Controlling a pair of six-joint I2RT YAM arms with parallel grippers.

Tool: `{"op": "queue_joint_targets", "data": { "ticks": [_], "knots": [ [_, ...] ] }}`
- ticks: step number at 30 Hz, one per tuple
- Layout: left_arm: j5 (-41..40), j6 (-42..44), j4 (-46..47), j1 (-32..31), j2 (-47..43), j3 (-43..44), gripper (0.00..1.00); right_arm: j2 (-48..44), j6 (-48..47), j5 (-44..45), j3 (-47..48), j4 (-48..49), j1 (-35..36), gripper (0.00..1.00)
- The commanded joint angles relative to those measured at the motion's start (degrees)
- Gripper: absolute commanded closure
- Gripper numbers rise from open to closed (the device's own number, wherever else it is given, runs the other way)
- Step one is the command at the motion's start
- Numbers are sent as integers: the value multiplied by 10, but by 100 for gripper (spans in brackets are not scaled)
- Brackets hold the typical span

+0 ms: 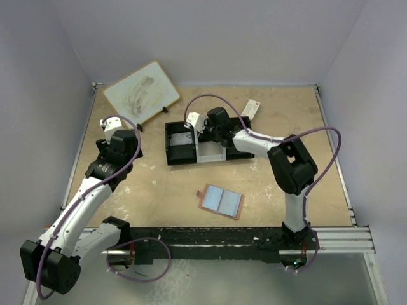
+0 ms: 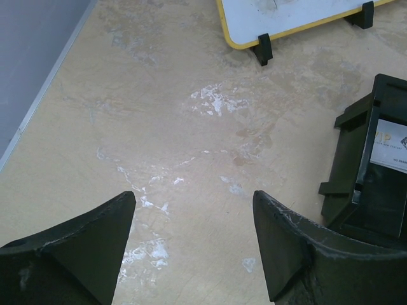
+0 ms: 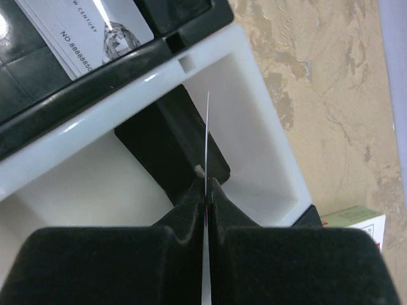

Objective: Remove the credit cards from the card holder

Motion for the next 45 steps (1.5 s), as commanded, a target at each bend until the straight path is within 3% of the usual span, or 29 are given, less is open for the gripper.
{"op": "queue_joint_targets", "data": {
  "ticks": [1,12,15,26,32,45],
  "knots": [
    [-13,10,17,1,0,4,27,8,-38,59,21,28,11,99],
    [-17,12,15,1,-2,4,27,28,-55,80,30,34,16,94],
    [-19,13,15,1,0,5,27,30,-59,67,29,29,16,87],
    [-19,13,13,0,8,5,27,28,-53,23,37,-10,16,82],
    [-15,13,12,1,12,5,27,20,-78,14,22,6,16,99],
    [-14,15,11,0,17,7,27,-1,-173,8,-37,71,14,100]
  ]
}}
